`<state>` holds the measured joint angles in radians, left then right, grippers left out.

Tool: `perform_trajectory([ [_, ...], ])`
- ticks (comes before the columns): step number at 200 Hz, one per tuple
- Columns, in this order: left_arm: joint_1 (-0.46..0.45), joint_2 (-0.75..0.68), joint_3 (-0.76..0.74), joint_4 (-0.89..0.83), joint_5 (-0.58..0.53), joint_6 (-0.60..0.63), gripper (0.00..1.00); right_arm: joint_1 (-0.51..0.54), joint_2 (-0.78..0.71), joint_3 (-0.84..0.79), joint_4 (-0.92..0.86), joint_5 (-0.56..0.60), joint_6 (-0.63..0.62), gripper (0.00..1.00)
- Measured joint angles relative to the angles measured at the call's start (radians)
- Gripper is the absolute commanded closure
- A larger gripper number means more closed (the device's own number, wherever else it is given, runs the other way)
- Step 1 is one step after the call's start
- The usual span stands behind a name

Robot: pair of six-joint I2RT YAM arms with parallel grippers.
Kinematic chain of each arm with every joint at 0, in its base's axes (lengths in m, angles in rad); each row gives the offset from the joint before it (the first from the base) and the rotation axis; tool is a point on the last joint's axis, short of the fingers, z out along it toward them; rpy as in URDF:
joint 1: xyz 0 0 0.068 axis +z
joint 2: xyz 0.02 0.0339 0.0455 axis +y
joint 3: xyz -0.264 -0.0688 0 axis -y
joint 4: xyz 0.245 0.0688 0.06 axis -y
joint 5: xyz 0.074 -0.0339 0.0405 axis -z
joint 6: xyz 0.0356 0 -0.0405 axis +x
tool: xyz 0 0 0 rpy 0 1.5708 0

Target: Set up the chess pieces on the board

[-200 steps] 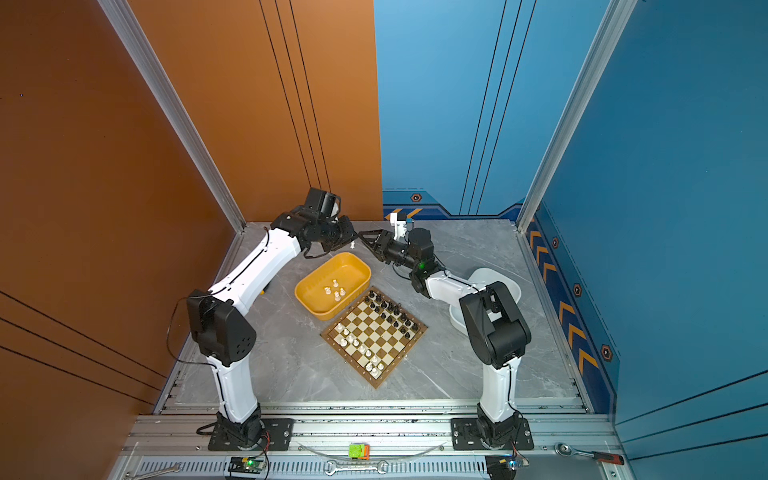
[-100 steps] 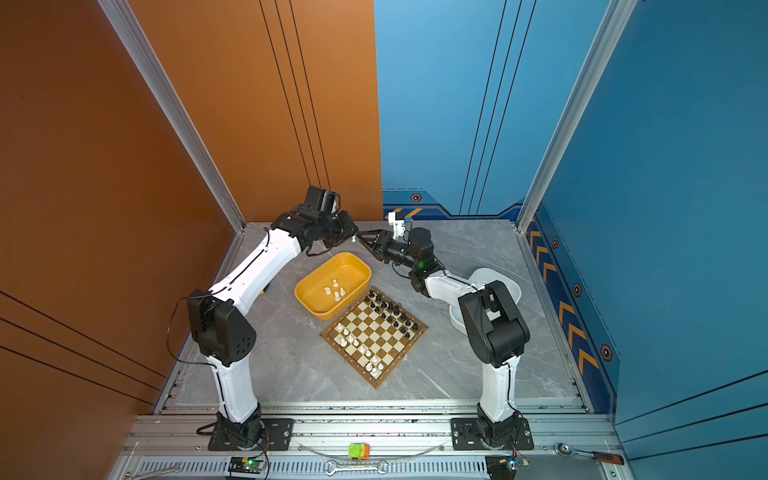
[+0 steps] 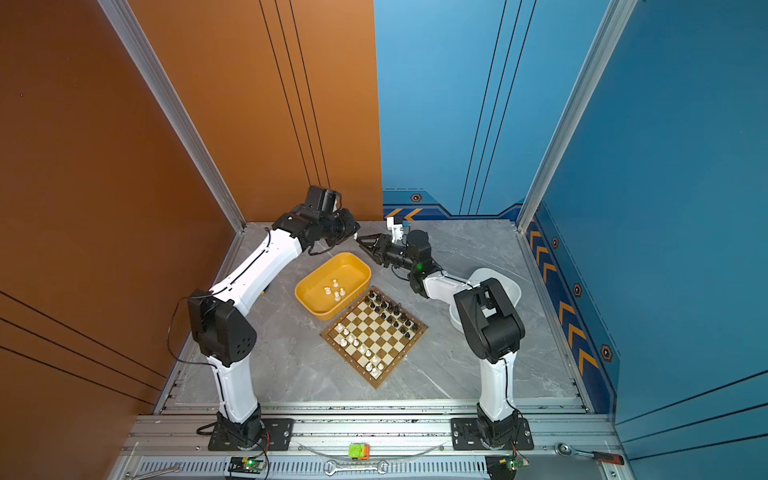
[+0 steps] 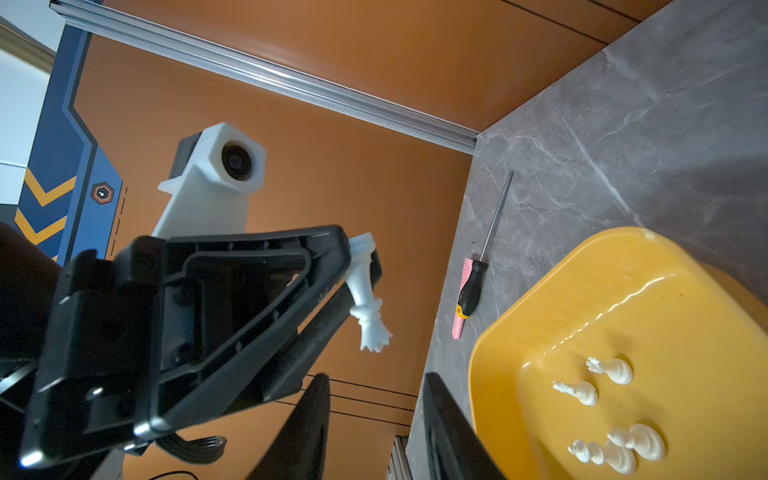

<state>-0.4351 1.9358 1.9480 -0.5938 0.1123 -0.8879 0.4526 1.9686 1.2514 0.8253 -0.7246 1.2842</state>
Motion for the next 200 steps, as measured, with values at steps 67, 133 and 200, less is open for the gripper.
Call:
perform_trajectory([
  [67,-0.018,0.000,0.000,0.000,0.000,-0.004,0.93,0.002,0.006,0.016,0.024,-0.005,0.004,0.63],
  [133,-0.019,-0.023,-0.018,0.001,0.000,-0.008,0.93,0.008,0.019,0.019,0.031,-0.005,0.004,0.64],
  [200,-0.019,-0.054,-0.046,0.002,0.001,-0.017,0.93,0.008,0.019,0.019,0.031,-0.005,0.003,0.63],
])
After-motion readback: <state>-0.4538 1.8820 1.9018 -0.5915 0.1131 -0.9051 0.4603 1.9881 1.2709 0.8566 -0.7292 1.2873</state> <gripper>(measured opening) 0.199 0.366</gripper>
